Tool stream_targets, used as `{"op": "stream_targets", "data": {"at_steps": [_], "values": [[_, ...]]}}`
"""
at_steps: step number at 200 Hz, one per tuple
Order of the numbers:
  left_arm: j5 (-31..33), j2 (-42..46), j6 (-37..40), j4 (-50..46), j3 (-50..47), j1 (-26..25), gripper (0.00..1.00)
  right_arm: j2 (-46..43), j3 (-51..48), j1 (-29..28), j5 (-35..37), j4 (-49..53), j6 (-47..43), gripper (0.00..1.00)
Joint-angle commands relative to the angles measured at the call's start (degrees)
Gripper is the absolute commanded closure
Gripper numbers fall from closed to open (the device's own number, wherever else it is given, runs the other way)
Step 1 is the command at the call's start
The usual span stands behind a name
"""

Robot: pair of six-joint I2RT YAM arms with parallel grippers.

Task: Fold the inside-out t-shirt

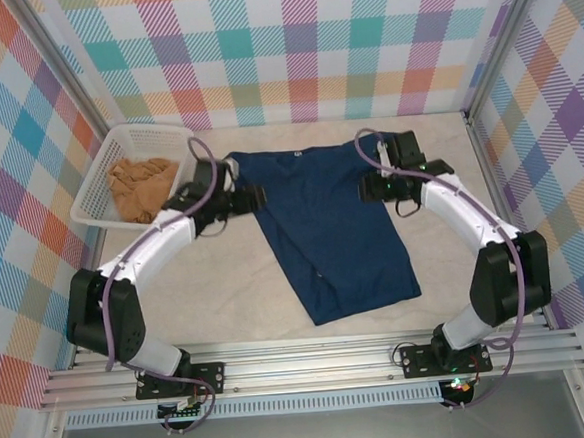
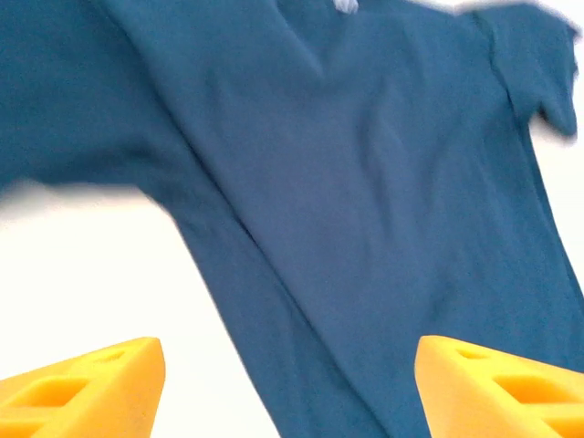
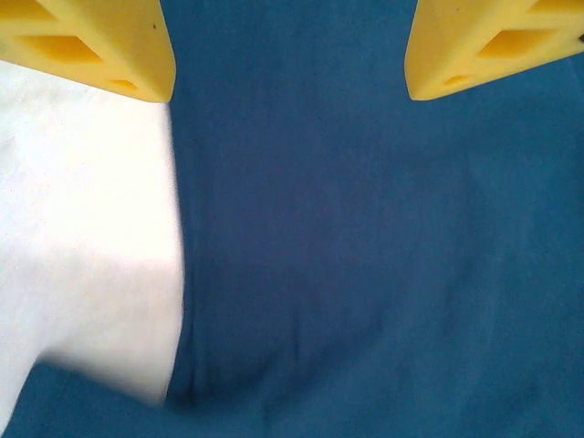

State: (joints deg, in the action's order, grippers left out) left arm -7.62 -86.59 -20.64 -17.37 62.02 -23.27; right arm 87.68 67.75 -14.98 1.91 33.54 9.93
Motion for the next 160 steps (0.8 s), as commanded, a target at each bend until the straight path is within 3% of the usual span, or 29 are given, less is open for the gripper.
{"op": "stream_targets", "data": {"at_steps": [1,56,81,98,121,140,160], "values": [[-4.45,-5.61,-5.2,6.03,-7.78,-3.96,0.32,4.72,-5.08,0.16,-4.99,-0.23,5.89,0.34],[-1.05,-13.28,-5.85,8.92,-7.48,-10.74,0.52,8.32,-7.75,-5.49,-3.44,0.46,7.79,0.38],[-0.36,-16.64,-5.99,10.92,-7.61,-11.01,0.71,12.7,-7.79,-8.05,-5.4,-1.87,9.08,0.41],[1.29,-17.21,-5.21,10.81,-7.44,-11.01,0.85,15.66,-6.42,-8.31,-4.03,-1.63,8.92,0.51],[3.92,-15.97,-3.6,9.97,-7.69,-10.3,1.0,17.23,-4.19,-7.54,0.56,-0.06,7.06,0.78],[5.07,-13.57,-2.57,8.77,-8.13,-8.43,1.0,17.38,-3.09,-5.44,0.96,0.67,6.18,0.95],[5.24,-10.5,-1.86,7.84,-9.09,-5.88,1.0,16.05,-2.64,-3.3,1.36,0.79,5.36,1.0]]}}
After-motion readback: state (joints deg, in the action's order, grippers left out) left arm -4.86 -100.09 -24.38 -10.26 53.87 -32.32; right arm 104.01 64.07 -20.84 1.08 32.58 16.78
